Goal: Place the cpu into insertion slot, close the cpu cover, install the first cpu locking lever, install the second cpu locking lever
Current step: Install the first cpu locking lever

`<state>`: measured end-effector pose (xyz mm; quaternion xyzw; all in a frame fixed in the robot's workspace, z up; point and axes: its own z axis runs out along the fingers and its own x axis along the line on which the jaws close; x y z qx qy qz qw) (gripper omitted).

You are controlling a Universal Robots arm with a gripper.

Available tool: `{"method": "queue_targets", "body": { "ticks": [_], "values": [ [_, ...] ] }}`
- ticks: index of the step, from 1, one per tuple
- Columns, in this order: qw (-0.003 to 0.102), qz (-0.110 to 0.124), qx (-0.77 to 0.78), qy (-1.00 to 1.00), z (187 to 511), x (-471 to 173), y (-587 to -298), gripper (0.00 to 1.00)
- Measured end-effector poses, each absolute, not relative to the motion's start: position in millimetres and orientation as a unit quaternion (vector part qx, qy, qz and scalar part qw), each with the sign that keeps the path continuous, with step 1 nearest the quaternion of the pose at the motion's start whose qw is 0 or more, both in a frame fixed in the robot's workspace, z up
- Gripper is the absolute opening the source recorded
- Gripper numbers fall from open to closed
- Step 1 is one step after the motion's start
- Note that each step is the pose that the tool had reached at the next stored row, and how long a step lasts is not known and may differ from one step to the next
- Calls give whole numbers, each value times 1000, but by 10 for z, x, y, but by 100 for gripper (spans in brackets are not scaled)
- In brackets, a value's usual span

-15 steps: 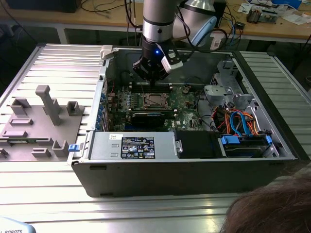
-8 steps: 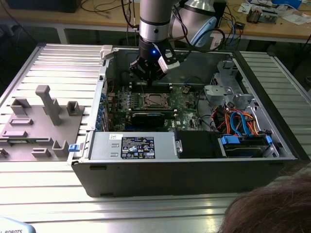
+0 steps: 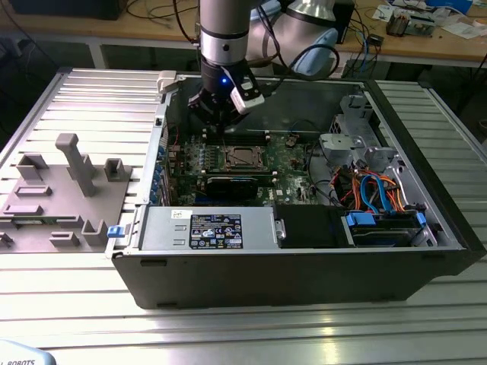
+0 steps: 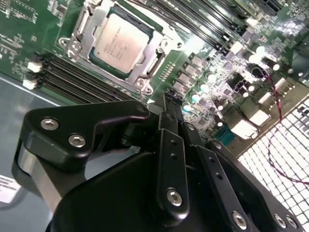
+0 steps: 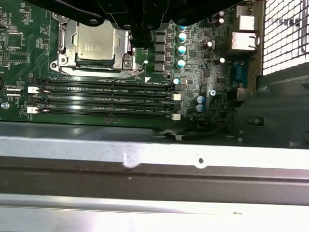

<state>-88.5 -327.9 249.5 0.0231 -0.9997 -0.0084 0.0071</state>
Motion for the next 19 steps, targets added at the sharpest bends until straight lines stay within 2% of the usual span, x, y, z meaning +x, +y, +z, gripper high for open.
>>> {"method": "queue_targets", "body": {
  "ticks": [9, 19],
  "values": [
    [4, -11, 23, -1000, 2505, -1035, -3255, 11],
    [3, -12, 23, -1000, 2592, -1056, -3092, 11]
  ]
}}
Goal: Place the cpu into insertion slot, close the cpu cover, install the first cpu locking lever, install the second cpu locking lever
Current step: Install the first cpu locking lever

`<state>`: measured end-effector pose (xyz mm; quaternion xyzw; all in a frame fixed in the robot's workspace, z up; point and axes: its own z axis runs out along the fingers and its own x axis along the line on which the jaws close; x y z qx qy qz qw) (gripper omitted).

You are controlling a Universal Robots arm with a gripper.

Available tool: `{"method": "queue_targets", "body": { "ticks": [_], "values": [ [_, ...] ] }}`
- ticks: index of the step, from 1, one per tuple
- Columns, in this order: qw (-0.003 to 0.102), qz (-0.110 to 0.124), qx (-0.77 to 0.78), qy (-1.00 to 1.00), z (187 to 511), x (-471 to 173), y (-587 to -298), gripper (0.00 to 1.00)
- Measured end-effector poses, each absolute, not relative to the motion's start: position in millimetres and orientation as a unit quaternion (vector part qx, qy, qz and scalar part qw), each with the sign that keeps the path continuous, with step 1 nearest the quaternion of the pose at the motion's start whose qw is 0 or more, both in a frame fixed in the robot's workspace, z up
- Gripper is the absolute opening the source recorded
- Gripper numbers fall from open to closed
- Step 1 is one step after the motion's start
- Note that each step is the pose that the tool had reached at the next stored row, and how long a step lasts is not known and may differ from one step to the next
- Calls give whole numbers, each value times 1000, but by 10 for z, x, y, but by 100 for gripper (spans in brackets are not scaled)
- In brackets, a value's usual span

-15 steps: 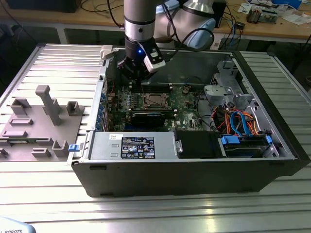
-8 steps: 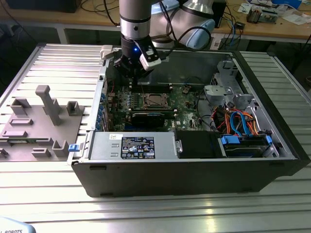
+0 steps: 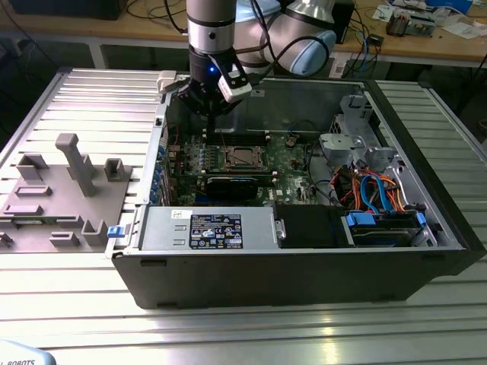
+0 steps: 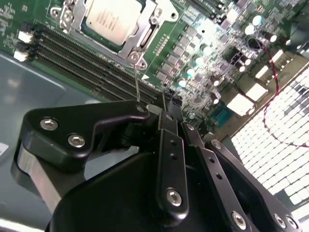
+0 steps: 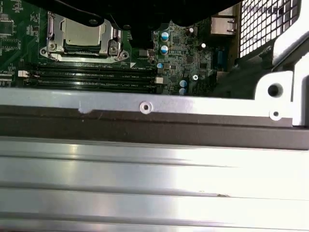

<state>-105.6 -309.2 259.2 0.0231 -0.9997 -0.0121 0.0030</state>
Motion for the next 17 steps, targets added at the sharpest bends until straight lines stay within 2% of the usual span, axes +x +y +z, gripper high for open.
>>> {"method": "queue_targets", "body": {
  "ticks": [3, 17],
  "values": [
    [3, -19, 23, -1000, 2592, -1056, -3072, 11],
    [3, -19, 23, -1000, 2592, -912, -3071, 11]
  ]
}}
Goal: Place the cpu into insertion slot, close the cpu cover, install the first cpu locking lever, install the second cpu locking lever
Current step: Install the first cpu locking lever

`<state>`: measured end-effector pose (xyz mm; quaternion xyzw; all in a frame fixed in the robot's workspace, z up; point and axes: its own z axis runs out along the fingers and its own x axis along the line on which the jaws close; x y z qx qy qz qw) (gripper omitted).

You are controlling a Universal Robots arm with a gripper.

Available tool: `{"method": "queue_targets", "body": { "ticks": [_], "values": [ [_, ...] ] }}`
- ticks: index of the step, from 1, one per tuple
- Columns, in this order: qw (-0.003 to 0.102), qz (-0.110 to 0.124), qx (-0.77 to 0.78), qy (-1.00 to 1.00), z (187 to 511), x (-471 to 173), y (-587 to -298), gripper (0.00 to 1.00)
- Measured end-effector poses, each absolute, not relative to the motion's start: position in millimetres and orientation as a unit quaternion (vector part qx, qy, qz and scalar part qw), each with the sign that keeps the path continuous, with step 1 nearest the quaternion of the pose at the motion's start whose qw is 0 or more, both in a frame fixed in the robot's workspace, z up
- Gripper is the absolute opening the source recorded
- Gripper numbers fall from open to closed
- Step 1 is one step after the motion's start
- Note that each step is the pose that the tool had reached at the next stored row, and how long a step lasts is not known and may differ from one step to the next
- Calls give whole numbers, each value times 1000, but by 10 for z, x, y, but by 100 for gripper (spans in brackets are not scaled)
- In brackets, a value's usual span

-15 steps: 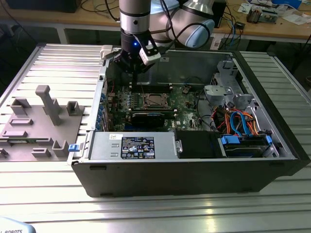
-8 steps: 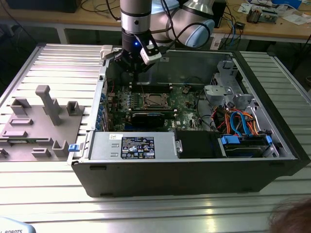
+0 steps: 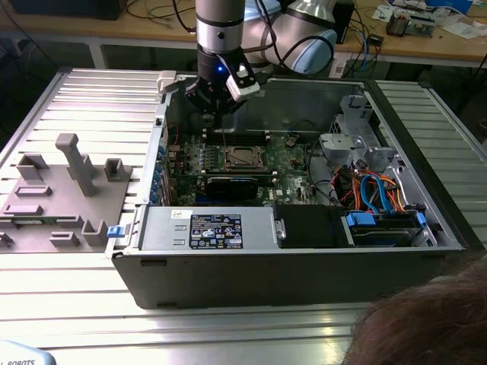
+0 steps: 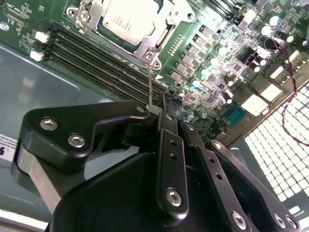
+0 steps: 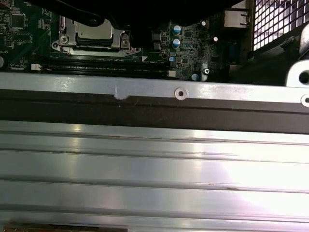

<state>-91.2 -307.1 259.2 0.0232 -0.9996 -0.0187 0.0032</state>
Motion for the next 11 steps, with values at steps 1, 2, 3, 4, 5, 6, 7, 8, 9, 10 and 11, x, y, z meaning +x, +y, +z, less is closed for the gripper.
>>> {"method": "queue_targets", "body": {
  "ticks": [1, 2, 3, 4, 5, 6, 7, 8, 9, 10, 11],
  "values": [
    [3, -19, 23, -1000, 2592, -906, -3071, 11],
    [3, -19, 23, -1000, 2592, -894, -3071, 11],
    [3, -19, 23, -1000, 2592, -881, -3071, 11],
    [3, -19, 23, -1000, 2592, -870, -3071, 11],
    [3, -19, 23, -1000, 2592, -856, -3071, 11],
    [3, -19, 23, -1000, 2592, -847, -3071, 11],
    [3, -19, 23, -1000, 2592, -838, -3071, 11],
    [3, -19, 23, -1000, 2592, -828, -3071, 11],
    [3, -19, 23, -1000, 2592, -813, -3071, 11],
    [3, -19, 23, -1000, 2592, -800, -3071, 11],
    [3, -19, 23, -1000, 2592, -765, -3071, 11]
  ]
}}
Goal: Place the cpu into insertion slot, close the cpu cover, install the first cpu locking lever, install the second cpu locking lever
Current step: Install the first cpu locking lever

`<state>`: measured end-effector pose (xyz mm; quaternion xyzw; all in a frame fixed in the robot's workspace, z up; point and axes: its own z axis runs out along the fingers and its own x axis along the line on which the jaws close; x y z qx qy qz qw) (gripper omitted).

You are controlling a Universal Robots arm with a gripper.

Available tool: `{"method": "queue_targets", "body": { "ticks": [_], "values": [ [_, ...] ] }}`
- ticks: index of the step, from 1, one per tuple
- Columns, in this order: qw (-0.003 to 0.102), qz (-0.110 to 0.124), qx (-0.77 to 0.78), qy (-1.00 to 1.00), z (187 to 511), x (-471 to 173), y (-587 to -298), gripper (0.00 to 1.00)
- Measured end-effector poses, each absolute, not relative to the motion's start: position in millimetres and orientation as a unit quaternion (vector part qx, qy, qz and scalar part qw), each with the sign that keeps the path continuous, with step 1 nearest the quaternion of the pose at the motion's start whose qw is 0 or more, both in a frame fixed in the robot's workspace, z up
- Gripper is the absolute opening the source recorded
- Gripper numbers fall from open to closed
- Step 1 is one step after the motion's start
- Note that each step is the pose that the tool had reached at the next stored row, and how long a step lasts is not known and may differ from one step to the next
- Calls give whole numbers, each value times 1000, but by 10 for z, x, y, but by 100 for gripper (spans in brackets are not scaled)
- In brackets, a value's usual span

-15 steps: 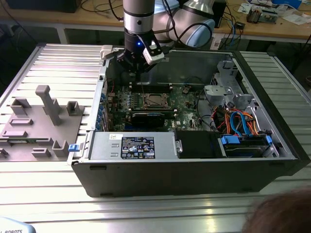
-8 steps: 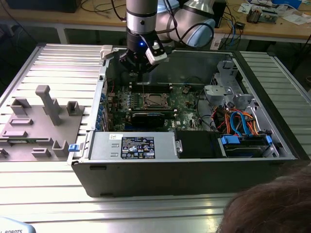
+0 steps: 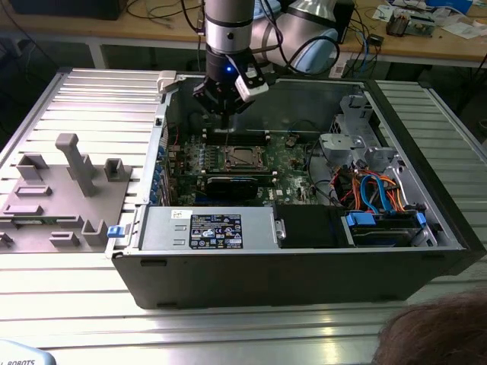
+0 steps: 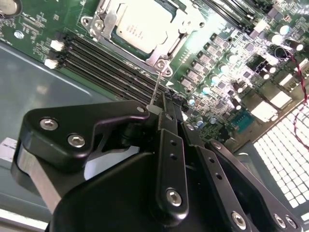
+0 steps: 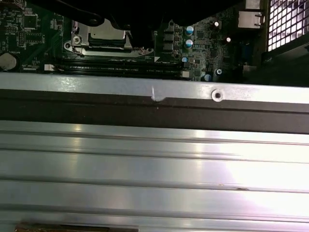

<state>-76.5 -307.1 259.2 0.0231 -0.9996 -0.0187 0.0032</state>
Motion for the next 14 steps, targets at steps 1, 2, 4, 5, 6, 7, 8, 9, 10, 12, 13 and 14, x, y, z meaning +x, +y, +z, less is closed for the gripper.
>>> {"method": "queue_targets", "body": {
  "ticks": [1, 2, 4, 5, 6, 7, 8, 9, 10, 12, 13, 14],
  "values": [
    [3, -19, 23, -1000, 2591, -751, -3071, 11],
    [3, -19, 23, -1000, 2592, -740, -3071, 11],
    [3, -19, 23, -1000, 2591, -717, -3071, 11],
    [3, -19, 23, -1000, 2591, -704, -3071, 11],
    [3, -19, 23, -1000, 2591, -693, -3071, 11],
    [3, -19, 23, -1000, 2591, -682, -3071, 11],
    [3, -19, 23, -1000, 2591, -671, -3071, 11],
    [3, -19, 23, -1000, 2591, -647, -3071, 11],
    [3, -19, 23, -1000, 2591, -609, -3071, 11],
    [3, -19, 23, -1000, 2591, -572, -3071, 11],
    [3, -19, 23, -1000, 2591, -552, -3071, 11],
    [3, -19, 23, -1000, 2592, -542, -3072, 11]
  ]
}}
